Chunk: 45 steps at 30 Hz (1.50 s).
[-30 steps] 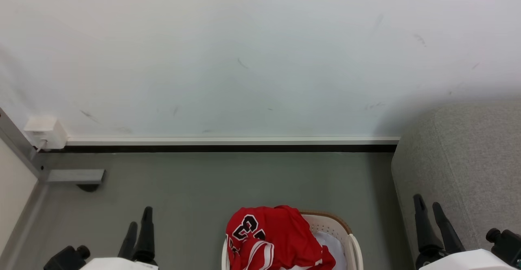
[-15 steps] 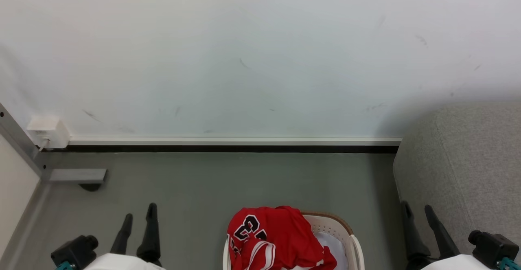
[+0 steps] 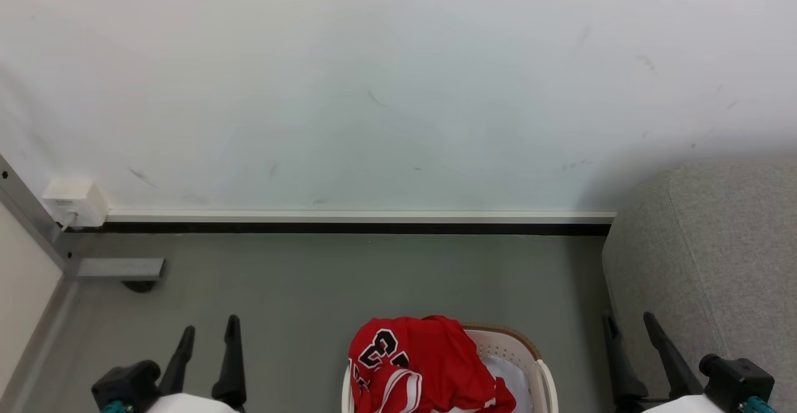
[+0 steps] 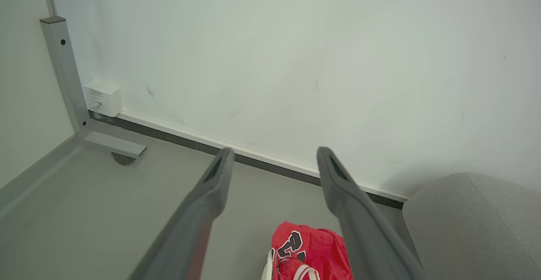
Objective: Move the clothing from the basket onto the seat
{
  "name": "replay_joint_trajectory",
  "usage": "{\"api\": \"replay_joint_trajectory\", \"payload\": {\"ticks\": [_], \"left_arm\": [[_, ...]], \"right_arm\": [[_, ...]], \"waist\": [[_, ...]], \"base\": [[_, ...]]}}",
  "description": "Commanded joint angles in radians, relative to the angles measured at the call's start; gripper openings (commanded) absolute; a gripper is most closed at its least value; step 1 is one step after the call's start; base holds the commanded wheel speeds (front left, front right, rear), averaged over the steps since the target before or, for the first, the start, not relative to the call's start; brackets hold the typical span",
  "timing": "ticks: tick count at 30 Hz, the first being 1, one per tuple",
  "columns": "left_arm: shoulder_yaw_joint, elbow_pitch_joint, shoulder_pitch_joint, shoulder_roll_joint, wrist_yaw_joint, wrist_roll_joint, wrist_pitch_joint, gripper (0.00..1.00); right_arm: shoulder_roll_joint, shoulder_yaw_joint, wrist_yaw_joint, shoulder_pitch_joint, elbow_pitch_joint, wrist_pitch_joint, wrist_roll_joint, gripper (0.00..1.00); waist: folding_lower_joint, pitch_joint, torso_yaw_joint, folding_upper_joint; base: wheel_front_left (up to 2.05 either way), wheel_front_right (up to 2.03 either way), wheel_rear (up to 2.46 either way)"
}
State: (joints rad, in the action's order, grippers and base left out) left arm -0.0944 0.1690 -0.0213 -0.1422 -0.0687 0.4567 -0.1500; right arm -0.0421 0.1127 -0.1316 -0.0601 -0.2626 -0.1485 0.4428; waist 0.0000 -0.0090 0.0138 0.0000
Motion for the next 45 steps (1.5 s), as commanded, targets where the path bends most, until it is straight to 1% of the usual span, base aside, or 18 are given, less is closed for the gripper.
{"api": "replay_joint_trajectory", "payload": {"ticks": [1, 8, 17, 23, 30, 33, 40, 45], "left_arm": [[-0.003, -0.007, 0.000, -0.015, -0.006, -0.028, -0.009, 1.00], [-0.019, -0.014, 0.008, -0.027, -0.030, -0.085, -0.027, 1.00], [-0.020, -0.014, 0.022, -0.035, -0.035, -0.147, -0.046, 1.00], [-0.018, -0.021, 0.025, -0.035, -0.037, -0.196, -0.060, 1.00], [-0.017, -0.024, 0.033, -0.030, -0.031, -0.251, -0.076, 1.00], [-0.014, -0.021, 0.035, -0.025, -0.027, -0.254, -0.078, 1.00], [0.018, -0.008, 0.042, 0.002, 0.006, -0.269, -0.094, 1.00], [0.035, -0.005, 0.047, 0.016, 0.025, -0.313, -0.101, 1.00]], "right_arm": [[-0.008, 0.000, 0.001, -0.007, 0.003, -0.010, -0.027, 1.00], [-0.009, -0.017, 0.001, 0.002, 0.001, -0.027, -0.057, 1.00], [-0.010, -0.036, 0.001, 0.008, -0.003, -0.049, -0.100, 1.00], [-0.010, -0.024, 0.001, 0.011, -0.013, -0.061, -0.137, 1.00], [-0.011, 0.004, 0.002, 0.015, -0.035, -0.076, -0.132, 1.00], [-0.011, 0.012, 0.002, 0.018, -0.042, -0.080, -0.118, 1.00], [-0.011, 0.030, 0.002, 0.020, -0.062, -0.093, -0.141, 1.00], [-0.011, 0.038, 0.002, 0.019, -0.068, -0.102, -0.162, 1.00]], "waist": [[0.0000, 0.000, 0.000, 0.0000], [0.0000, -0.001, 0.001, 0.0000], [0.0000, -0.001, 0.001, 0.0000], [0.0000, -0.002, 0.003, 0.0000], [0.0000, -0.006, 0.004, 0.0000], [0.0000, -0.007, 0.004, 0.0000], [0.0000, -0.009, 0.005, 0.0000], [0.0000, -0.011, 0.003, 0.0000]], "base": [[0.00, 0.00, 0.00], [0.00, 0.00, 0.00], [0.00, 0.00, 0.00], [0.00, 0.00, 0.00], [0.00, 0.00, 0.00], [0.00, 0.00, 0.00], [0.00, 0.00, 0.00], [0.00, 0.00, 0.00]]}}
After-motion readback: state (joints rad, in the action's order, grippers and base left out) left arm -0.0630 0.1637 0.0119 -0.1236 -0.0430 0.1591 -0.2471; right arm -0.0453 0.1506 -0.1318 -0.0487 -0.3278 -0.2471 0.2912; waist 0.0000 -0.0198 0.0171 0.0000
